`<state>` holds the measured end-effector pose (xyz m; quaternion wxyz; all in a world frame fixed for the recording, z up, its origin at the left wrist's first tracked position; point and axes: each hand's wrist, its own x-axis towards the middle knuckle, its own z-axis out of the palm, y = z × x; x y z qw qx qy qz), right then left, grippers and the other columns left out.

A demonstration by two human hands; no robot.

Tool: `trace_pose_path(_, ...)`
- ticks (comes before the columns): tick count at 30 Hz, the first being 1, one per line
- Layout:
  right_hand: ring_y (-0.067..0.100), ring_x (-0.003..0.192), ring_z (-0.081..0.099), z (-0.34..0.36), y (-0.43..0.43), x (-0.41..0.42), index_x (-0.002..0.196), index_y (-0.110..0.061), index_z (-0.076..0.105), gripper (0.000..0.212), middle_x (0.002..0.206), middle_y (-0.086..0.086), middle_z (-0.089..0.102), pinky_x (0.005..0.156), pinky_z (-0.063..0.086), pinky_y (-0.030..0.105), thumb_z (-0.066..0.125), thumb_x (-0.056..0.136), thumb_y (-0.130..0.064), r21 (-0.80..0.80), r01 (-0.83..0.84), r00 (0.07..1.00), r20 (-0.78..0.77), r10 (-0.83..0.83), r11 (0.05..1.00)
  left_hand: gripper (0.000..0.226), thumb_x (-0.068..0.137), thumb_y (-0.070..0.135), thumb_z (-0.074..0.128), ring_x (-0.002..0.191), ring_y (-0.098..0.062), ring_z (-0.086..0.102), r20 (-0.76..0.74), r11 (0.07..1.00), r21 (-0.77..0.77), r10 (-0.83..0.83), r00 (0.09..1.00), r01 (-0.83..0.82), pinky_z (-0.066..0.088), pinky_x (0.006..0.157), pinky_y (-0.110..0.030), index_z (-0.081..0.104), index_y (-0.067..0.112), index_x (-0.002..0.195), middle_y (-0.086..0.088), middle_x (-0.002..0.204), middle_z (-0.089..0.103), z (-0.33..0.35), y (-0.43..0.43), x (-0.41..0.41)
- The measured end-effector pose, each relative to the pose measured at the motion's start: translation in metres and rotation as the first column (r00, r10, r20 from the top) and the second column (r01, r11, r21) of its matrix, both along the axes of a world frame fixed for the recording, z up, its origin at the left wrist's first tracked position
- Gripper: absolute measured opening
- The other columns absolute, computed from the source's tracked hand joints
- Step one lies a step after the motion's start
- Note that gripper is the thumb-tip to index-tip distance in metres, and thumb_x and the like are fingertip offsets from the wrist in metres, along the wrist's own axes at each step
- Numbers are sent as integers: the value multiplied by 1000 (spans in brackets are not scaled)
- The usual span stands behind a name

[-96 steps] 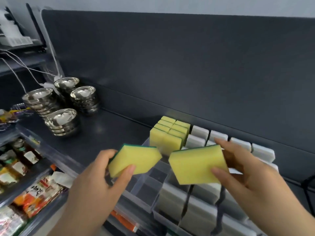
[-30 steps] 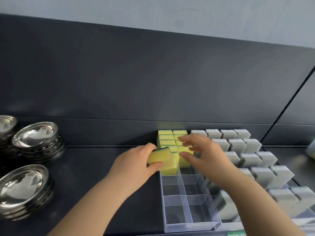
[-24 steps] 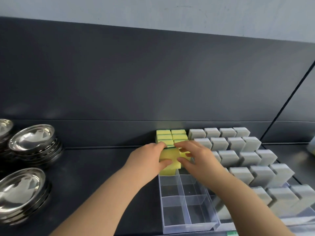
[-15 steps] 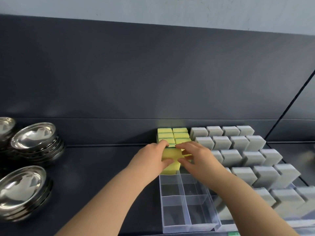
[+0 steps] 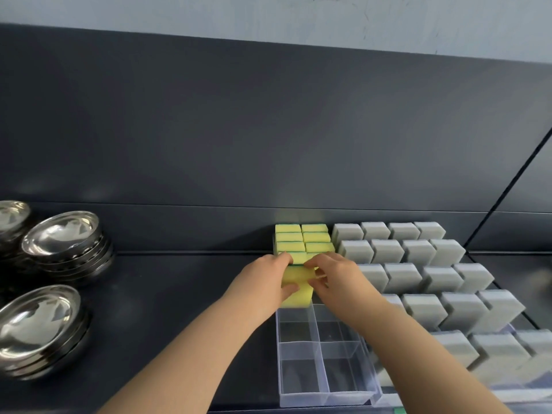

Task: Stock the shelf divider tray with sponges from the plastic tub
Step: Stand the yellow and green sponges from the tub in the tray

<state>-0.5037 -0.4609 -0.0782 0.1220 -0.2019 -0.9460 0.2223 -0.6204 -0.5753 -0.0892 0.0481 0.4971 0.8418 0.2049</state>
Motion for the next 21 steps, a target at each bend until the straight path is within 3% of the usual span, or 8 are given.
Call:
trace_pose_path(5,19,116,47,-14,-2,-4,133,-15,44,48,135,0,43,91,43,25,49,87,0,147,-7,984,179,-19,989,31,89,31,57,95,-15,52,-135,997,33,-59,989,64,45,72,-27,51,24,119,7,114,49,-7,-5,-1)
trace_pose_path(11,20,125,39,-31,-8,-2,137,-19,38,53,143,-3,36,100,39,31,51,87,-5,222,-81,955,297,11,972,23,95,26,44,98,-18,48,-276,989,-83,-142,951,124,44,73,-30,57,17,111,3,111,51,-24,-15,0)
trace_pose_path(17,16,131,35,-15,-12,1,138,-22,40,47,145,-4,37,102,32,26,50,92,-24,164,20,989,139,-43,986,32,96,36,40,105,-15,48,-306,981,38,-171,937,191,42,83,-29,55,24,122,8,117,54,-17,-25,-5)
trace_pose_path(21,13,112,51,18,-12,10,129,-23,50,39,136,-7,47,91,40,25,54,91,-27,153,95,995,-44,-90,984,34,91,32,52,104,-17,55,-329,959,151,-180,927,240,44,87,-33,59,21,122,5,114,62,13,-28,-5)
